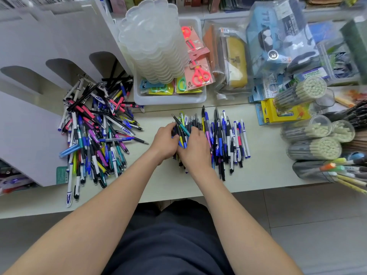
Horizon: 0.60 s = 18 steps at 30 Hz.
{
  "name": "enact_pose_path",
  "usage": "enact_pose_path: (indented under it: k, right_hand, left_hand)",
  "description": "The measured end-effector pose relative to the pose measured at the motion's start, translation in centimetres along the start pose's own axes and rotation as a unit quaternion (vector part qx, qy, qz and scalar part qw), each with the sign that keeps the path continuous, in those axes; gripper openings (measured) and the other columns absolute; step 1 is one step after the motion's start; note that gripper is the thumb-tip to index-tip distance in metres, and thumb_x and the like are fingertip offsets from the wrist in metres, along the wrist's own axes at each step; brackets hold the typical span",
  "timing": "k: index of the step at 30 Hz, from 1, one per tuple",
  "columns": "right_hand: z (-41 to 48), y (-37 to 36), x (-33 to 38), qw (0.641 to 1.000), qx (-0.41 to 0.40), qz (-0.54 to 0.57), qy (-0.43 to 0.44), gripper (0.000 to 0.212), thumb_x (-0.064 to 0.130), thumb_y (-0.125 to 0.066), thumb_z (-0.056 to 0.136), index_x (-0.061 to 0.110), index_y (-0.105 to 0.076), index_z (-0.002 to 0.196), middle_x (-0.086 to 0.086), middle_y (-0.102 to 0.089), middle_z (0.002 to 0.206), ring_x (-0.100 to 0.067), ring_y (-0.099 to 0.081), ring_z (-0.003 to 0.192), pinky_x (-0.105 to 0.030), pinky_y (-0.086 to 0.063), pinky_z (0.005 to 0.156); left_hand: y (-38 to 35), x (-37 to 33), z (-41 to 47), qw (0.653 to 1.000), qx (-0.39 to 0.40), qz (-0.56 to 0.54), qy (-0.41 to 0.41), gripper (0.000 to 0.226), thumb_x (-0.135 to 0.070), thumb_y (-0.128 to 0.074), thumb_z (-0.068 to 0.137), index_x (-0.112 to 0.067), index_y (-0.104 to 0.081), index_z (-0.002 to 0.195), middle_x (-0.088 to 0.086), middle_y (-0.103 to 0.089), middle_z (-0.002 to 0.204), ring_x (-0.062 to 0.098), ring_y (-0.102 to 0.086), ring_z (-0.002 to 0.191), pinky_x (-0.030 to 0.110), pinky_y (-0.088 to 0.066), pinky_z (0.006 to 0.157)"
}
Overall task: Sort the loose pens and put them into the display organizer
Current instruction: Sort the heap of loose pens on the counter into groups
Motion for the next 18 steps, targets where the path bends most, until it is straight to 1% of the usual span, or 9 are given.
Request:
enact_pose_path:
  k: [2,4,6,8,10,13,15,17,18]
  right_hand:
    - [-0.4,0.2,-1.2,0.999,-0.011,0.028,0.026,0.058,0.033,-0.077,0.094,0.007,-0.053,0.141,-0.013,-0.058,0.128,-0.032,-0.057,0.116,-0.039,-0.047,0.091]
    - [-0.8,0.5,-2.4,0.998,-0.018,0.049,0.046,0.057,0.036,-0.08,0.093,0.008,-0.06,0.138,-0.01,-0.061,0.126,-0.029,-0.056,0.118,-0.038,-0.045,0.098]
    - [-1.3,0.8,-3.5,0.996,-0.027,0.049,0.066,0.051,0.039,-0.078,0.095,0.01,-0.066,0.134,-0.007,-0.065,0.125,-0.026,-0.054,0.123,-0.037,-0.044,0.106]
    - [-1.7,1.1,-4.3,0.995,-0.038,0.048,0.08,0.038,0.033,-0.071,0.101,0.011,-0.069,0.132,-0.005,-0.067,0.122,-0.024,-0.054,0.125,-0.039,-0.046,0.109]
    - [-1.8,1.2,-4.8,0.993,-0.057,0.056,0.085,0.03,0.024,-0.066,0.104,0.009,-0.071,0.13,-0.006,-0.068,0.117,-0.024,-0.06,0.116,-0.042,-0.05,0.102]
    - [-1.2,1.2,-4.4,0.992,-0.07,0.046,0.089,0.027,0.02,-0.062,0.106,0.009,-0.071,0.128,-0.008,-0.067,0.108,-0.027,-0.063,0.105,-0.045,-0.053,0.095]
    - [-0.6,1.3,-3.4,0.992,-0.068,0.035,0.099,0.026,0.024,-0.063,0.105,0.01,-0.071,0.126,-0.006,-0.065,0.104,-0.026,-0.061,0.098,-0.043,-0.053,0.09]
    - [-0.1,1.4,-2.4,0.992,-0.06,0.008,0.109,0.03,0.034,-0.066,0.103,0.012,-0.071,0.123,-0.004,-0.066,0.098,-0.022,-0.06,0.092,-0.039,-0.052,0.081]
    - [0.2,1.3,-1.9,0.992,-0.055,-0.014,0.109,0.032,0.038,-0.067,0.102,0.013,-0.071,0.12,-0.003,-0.067,0.096,-0.022,-0.061,0.09,-0.039,-0.051,0.079]
  left_hand:
    - [-0.1,-0.4,-0.2,1.0,-0.022,0.015,-0.011,0.055,-0.011,-0.055,0.102,-0.02,-0.049,0.156,0.009,-0.058,0.138,0.027,-0.056,0.126,0.034,-0.047,0.103]
    - [-0.4,-0.2,-0.2,0.999,-0.032,0.021,-0.002,0.058,-0.01,-0.06,0.102,-0.02,-0.046,0.157,0.006,-0.054,0.133,0.021,-0.054,0.121,0.029,-0.043,0.1]
    - [-0.7,0.0,-0.1,0.998,-0.051,0.022,0.003,0.058,-0.009,-0.066,0.099,-0.019,-0.049,0.154,0.006,-0.056,0.131,0.027,-0.058,0.119,0.036,-0.047,0.104]
    - [-0.8,0.3,0.0,0.997,-0.075,0.018,0.015,0.057,-0.011,-0.072,0.097,-0.018,-0.052,0.15,0.011,-0.057,0.137,0.034,-0.061,0.12,0.044,-0.049,0.107]
    - [-0.7,0.4,-0.1,0.995,-0.098,0.023,0.023,0.056,-0.012,-0.076,0.094,-0.017,-0.055,0.146,0.013,-0.055,0.139,0.034,-0.061,0.121,0.04,-0.047,0.107]
    - [-0.3,0.5,-0.1,0.993,-0.114,0.036,0.023,0.059,-0.008,-0.078,0.093,-0.014,-0.053,0.147,0.013,-0.053,0.14,0.03,-0.059,0.124,0.035,-0.042,0.107]
    - [-0.2,0.6,0.0,0.992,-0.119,0.031,0.018,0.064,-0.008,-0.076,0.094,-0.015,-0.049,0.152,0.013,-0.052,0.143,0.03,-0.062,0.122,0.04,-0.047,0.11]
    - [-0.1,0.9,0.0,0.993,-0.114,0.023,0.015,0.067,-0.006,-0.07,0.096,-0.015,-0.043,0.156,0.013,-0.052,0.147,0.028,-0.063,0.123,0.047,-0.05,0.11]
    - [-0.1,1.0,0.0,0.994,-0.109,0.016,0.016,0.068,-0.003,-0.067,0.097,-0.015,-0.041,0.158,0.013,-0.051,0.148,0.028,-0.062,0.125,0.049,-0.051,0.11]
Point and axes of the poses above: each hand's wrist, its own z-axis towards the middle knuckle, its own y-axis out of the back of the hand, x = y × z, the point moved 1 cm from there along z, towards the middle knuckle
